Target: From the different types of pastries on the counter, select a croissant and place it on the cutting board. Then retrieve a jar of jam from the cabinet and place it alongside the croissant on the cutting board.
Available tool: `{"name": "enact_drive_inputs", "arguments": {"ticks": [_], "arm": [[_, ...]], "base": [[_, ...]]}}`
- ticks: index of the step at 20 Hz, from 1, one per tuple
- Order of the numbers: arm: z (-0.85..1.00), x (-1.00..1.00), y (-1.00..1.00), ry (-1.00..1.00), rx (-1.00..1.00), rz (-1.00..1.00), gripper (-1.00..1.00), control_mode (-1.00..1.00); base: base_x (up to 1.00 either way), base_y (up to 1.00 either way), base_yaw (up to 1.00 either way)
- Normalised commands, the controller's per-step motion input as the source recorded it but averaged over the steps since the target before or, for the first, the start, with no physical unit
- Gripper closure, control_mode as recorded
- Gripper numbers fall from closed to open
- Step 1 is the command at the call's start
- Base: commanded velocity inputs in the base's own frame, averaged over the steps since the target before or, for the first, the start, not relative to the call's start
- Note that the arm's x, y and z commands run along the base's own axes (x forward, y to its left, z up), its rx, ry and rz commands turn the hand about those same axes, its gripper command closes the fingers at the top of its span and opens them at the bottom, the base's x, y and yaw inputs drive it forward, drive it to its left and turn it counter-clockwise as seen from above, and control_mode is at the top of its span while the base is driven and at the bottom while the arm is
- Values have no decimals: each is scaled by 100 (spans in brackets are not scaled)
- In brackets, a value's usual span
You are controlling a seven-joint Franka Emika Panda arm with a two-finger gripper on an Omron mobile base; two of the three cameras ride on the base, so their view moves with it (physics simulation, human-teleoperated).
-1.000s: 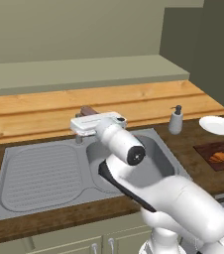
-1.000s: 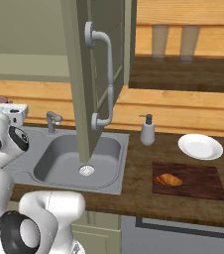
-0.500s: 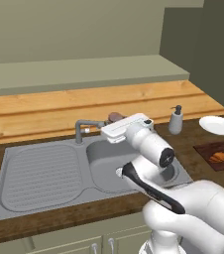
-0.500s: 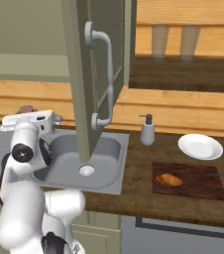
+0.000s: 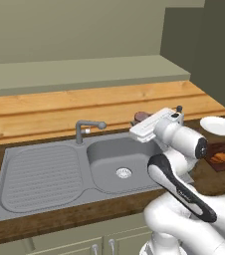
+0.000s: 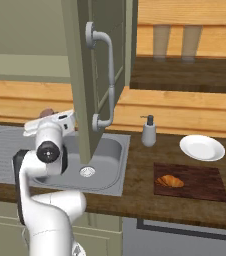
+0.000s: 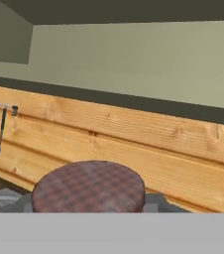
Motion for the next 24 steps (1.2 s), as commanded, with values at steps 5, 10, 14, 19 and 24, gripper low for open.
{"name": "enact_drive_inputs", "arguments": {"ticks": [5,10,14,19,24], "arm": [[-71,0,-74,-2,-6,0,100,-100],[-100,0,-66,-9,0,0,100,-100],[-100,0,15,-15,0,-2,100,-100],[-98,31,76,-15,1,-14,100,-100],[-62,41,-22,-9,5,-2,100,-100]], "base": [[0,0,0],[0,0,0],[0,0,0],[0,0,0],[0,0,0]]}}
